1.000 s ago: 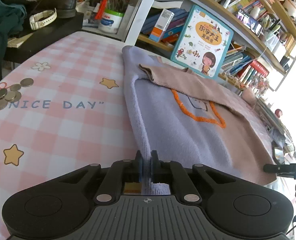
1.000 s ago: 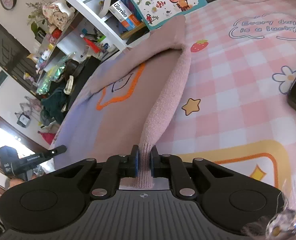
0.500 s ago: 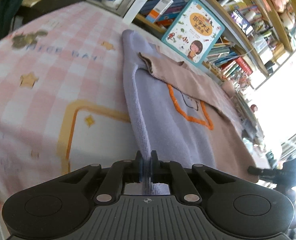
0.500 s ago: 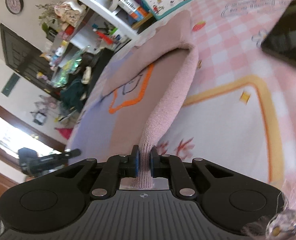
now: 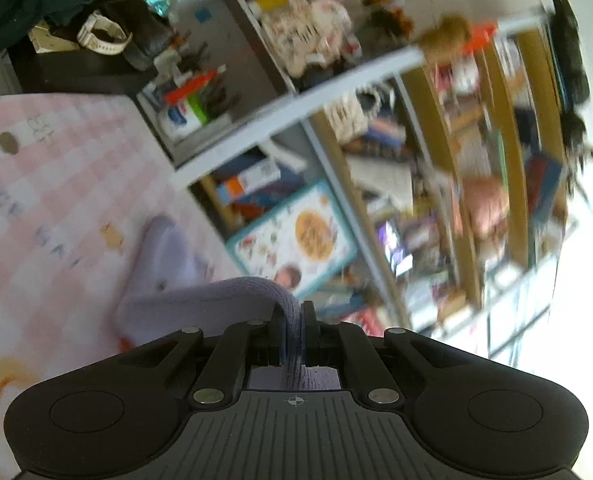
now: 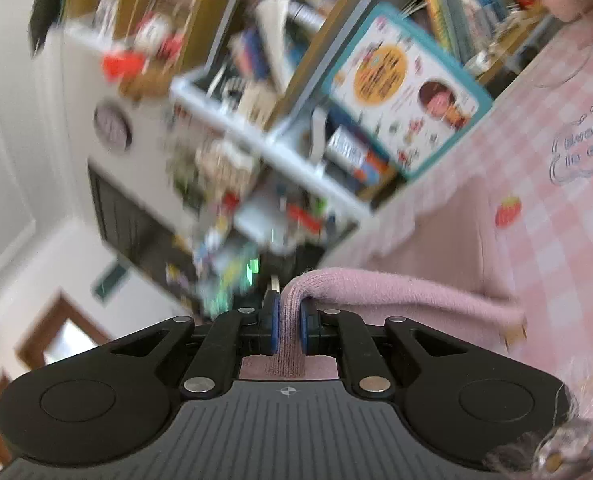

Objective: Fold clothes
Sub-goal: 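Lift the hem with both tools and fold it toward the collar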

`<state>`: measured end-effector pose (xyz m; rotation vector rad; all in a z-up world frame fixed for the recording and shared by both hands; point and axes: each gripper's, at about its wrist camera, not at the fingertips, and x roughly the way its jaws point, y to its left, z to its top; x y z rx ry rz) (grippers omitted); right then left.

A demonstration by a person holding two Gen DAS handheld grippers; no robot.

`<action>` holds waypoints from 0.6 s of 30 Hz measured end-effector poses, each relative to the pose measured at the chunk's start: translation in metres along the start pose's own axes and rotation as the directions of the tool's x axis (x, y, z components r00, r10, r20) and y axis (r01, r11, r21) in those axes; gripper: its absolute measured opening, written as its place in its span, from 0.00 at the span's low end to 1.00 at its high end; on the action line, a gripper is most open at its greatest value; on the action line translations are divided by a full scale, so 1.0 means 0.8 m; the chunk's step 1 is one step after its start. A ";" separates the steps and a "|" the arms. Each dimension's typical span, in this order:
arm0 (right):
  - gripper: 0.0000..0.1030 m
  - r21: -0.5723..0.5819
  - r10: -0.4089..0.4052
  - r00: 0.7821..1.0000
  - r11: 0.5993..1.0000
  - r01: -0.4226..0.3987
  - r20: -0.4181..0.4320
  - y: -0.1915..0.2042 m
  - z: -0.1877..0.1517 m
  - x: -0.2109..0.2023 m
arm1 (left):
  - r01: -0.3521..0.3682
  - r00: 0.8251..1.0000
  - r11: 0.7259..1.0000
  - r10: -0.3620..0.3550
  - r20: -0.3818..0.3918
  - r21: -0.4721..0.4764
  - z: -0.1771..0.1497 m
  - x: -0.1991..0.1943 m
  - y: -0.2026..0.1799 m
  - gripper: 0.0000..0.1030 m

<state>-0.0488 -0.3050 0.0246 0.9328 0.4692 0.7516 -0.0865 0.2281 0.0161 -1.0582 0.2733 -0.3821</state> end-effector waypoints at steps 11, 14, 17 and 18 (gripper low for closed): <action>0.10 0.127 -0.134 0.989 0.984 0.126 0.057 -0.067 0.061 0.093 | -0.206 0.978 0.976 0.207 -0.009 0.071 0.033 0.113 0.026 0.06; 0.10 0.152 -0.183 0.982 0.973 0.175 0.041 -0.092 0.068 0.114 | -0.251 0.967 0.965 0.254 -0.032 0.081 0.033 0.132 0.037 0.06; 0.12 0.175 -0.229 0.973 0.959 0.221 0.023 -0.114 0.072 0.130 | -0.295 0.952 0.951 0.301 -0.054 0.091 0.034 0.151 0.048 0.07; 0.13 0.182 -0.243 0.970 0.955 0.236 0.016 -0.122 0.073 0.135 | -0.310 0.947 0.946 0.316 -0.062 0.094 0.034 0.158 0.052 0.08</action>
